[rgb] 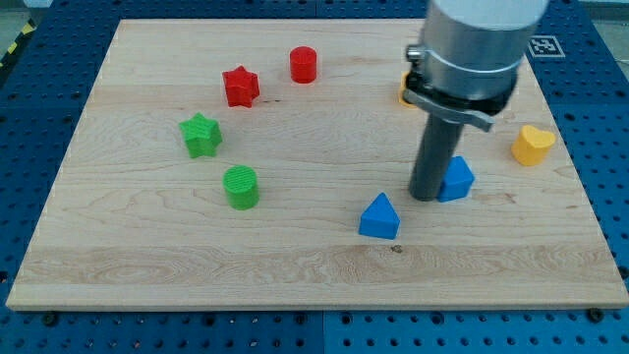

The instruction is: Push the blue triangle towards bottom right

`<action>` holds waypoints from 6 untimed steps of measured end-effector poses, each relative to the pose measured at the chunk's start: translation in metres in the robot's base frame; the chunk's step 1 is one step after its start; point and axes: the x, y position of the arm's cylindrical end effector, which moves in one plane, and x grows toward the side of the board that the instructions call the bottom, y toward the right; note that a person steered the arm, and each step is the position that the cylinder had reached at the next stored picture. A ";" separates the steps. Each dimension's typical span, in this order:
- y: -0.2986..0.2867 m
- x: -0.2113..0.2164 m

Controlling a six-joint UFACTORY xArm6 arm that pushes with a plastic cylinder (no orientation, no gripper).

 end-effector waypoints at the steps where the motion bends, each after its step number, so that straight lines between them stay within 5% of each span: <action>1: 0.043 0.000; 4: 0.088 -0.008; 6: -0.058 -0.008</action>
